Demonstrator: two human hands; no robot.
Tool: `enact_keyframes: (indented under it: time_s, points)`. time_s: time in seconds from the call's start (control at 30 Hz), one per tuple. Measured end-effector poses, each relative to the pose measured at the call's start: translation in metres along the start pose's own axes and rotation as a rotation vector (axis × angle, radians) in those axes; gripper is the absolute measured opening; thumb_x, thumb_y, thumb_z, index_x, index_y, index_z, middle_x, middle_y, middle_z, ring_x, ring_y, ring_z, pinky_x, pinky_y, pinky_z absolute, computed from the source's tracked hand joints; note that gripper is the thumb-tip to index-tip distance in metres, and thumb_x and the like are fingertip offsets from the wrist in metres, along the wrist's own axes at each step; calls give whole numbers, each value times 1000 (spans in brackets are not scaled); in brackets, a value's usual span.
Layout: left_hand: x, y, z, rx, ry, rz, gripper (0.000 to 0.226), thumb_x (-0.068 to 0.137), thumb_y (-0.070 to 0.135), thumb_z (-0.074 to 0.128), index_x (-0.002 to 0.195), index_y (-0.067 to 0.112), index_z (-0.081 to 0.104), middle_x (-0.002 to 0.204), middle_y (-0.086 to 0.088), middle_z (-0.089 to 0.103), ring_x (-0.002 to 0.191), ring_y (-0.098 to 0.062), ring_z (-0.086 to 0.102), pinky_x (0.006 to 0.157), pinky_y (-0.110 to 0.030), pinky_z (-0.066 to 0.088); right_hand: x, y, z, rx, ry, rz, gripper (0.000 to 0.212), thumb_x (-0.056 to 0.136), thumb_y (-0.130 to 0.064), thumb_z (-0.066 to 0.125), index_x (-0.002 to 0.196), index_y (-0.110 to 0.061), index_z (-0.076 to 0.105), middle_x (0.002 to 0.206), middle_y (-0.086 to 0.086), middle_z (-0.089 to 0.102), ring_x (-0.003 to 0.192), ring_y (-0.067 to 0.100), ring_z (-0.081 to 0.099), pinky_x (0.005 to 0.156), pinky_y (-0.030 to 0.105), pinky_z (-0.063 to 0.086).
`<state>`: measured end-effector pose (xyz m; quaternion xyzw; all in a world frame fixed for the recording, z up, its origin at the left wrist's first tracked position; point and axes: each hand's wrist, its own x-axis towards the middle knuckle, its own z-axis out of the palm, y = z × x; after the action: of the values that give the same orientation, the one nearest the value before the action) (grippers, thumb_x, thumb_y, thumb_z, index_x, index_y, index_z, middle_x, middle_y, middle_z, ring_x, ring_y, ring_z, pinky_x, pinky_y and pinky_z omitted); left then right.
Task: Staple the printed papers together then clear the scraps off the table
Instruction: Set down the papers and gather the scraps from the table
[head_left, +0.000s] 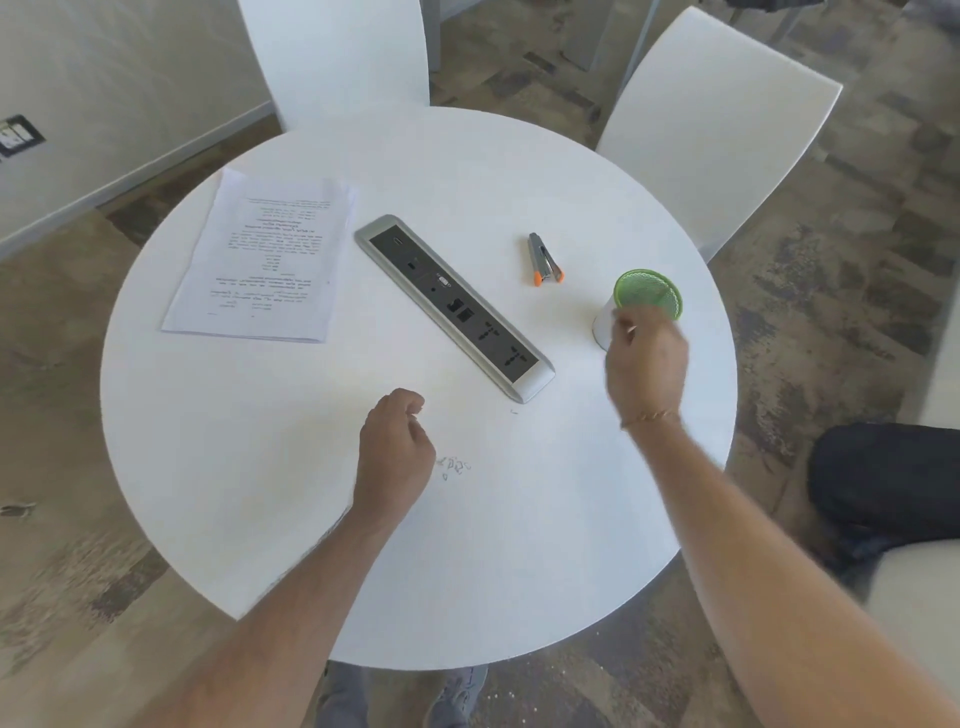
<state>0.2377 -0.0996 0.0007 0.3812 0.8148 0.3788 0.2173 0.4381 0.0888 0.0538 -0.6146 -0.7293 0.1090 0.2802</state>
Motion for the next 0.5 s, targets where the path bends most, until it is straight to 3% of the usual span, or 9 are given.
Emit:
enact_keyframes:
  time_s: [0.07, 0.2, 0.3, 0.4, 0.5]
  points:
    - [-5, -7, 0, -1, -25, -37, 37, 84, -10, 38, 104, 14, 60, 102, 0, 65, 99, -24, 63, 87, -33, 50, -56, -7, 18, 78, -85, -52, 20, 92, -4, 53, 106, -9, 67, 97, 9, 71, 93, 32, 61, 73, 32, 41]
    - [-13, -20, 0, 23, -50, -70, 43, 86, -10, 36, 117, 13, 56, 110, -3, 68, 106, -24, 64, 90, -31, 49, -130, -11, 46, 193, -299, -59, 44, 86, 10, 45, 125, -8, 53, 113, 7, 69, 104, 28, 62, 78, 33, 49]
    - [-19, -27, -3, 99, -80, -64, 53, 88, -9, 36, 135, 11, 49, 125, -4, 67, 119, -22, 58, 95, -26, 44, -144, -18, 54, 214, -380, -25, 56, 84, 11, 34, 135, -11, 43, 125, 7, 58, 119, 21, 49, 87, 25, 43]
    - [-28, -31, -4, 179, -115, -30, 61, 89, -7, 37, 147, 13, 38, 135, 2, 60, 126, -15, 51, 96, -17, 35, -147, -24, 59, 175, -411, -7, 58, 79, 2, 23, 131, -17, 39, 122, 7, 53, 115, 24, 43, 90, 28, 39]
    - [-34, -32, -5, 209, -159, 52, 66, 88, -6, 38, 151, 14, 34, 140, 2, 56, 129, -18, 50, 106, -27, 41, -152, -24, 66, 70, -423, -3, 64, 77, 3, 24, 135, -16, 39, 133, 9, 47, 116, 30, 42, 97, 28, 30]
